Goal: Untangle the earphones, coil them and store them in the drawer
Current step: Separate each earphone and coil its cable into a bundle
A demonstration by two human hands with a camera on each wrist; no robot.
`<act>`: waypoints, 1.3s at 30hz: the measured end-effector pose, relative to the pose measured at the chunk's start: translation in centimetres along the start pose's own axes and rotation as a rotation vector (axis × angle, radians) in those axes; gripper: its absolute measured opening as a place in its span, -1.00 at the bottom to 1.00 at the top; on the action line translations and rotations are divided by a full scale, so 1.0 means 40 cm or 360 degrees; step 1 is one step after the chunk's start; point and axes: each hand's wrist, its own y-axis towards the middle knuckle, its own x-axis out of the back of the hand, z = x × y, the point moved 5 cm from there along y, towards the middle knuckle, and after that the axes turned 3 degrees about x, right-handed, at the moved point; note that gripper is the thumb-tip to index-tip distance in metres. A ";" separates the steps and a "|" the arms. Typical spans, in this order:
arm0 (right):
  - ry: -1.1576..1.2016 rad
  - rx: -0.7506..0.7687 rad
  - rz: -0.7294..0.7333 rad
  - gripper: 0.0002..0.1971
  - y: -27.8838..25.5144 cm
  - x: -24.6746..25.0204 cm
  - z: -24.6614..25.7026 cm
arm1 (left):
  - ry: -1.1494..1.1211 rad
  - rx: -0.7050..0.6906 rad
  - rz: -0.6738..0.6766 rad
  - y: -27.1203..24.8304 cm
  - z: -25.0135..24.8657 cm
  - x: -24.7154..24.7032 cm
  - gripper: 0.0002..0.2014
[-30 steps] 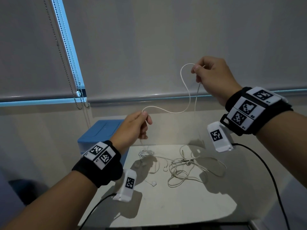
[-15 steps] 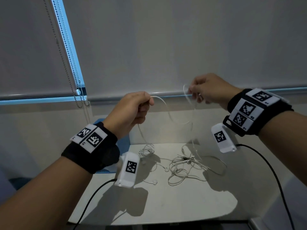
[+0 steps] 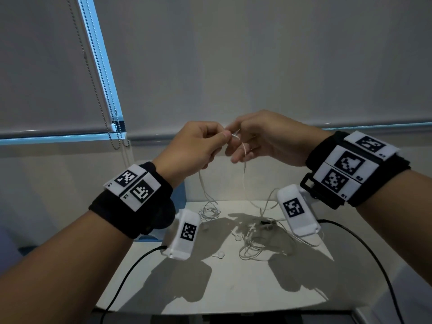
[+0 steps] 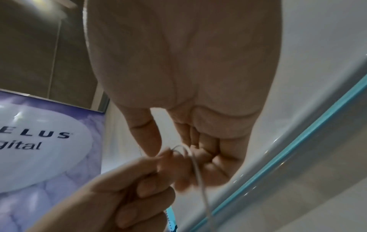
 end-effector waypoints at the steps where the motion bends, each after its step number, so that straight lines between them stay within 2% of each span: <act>1: -0.0048 0.0003 0.0037 -0.65 0.001 -0.011 0.003 | -0.0022 -0.0002 -0.0005 -0.001 -0.002 0.003 -0.73; 3: -0.0208 0.0047 0.0010 -0.83 0.001 -0.019 0.006 | -0.0092 0.0017 -0.0005 -0.004 -0.001 0.012 -0.76; 9: -0.0387 0.0305 -0.0240 -0.80 -0.007 0.031 0.003 | -0.0282 0.0069 0.0089 -0.026 0.035 0.036 -0.74; 13: -0.0479 0.0258 -0.0565 -0.79 0.000 0.095 -0.041 | -0.0360 0.0123 0.0109 -0.038 0.062 0.038 -0.72; 16: -0.0618 0.0135 -0.0649 -0.77 0.001 0.122 -0.086 | -0.0401 0.0146 0.0105 -0.039 0.069 0.039 -0.71; 20: -0.0578 -0.0008 -0.0471 -0.87 0.003 0.099 -0.112 | -0.0400 0.0146 0.0087 -0.035 0.062 0.029 -0.72; 23: -0.0432 0.0116 -0.0217 -0.72 0.003 0.037 -0.075 | -0.0290 0.0123 0.0104 -0.029 0.059 0.014 -0.72; 25: -0.0323 0.0202 -0.0080 -0.73 0.006 -0.009 -0.049 | -0.0212 0.0106 0.0124 -0.028 0.059 0.004 -0.71; 29: -0.0451 0.0362 -0.0073 -0.88 0.015 -0.048 -0.014 | -0.0214 0.0125 0.0103 -0.030 0.062 0.007 -0.65; 32: -0.0554 0.0412 -0.0099 -0.81 0.009 -0.040 -0.003 | -0.0269 0.0119 0.0076 -0.035 0.067 0.030 -0.68; 34: -0.0580 0.0422 -0.0214 -0.76 0.012 -0.022 -0.005 | -0.0311 0.0133 0.0103 -0.041 0.076 0.038 -0.69; 39: -0.0632 0.0297 -0.0690 -0.73 0.031 0.063 -0.052 | -0.0439 0.0225 0.0184 -0.060 0.099 0.033 -0.67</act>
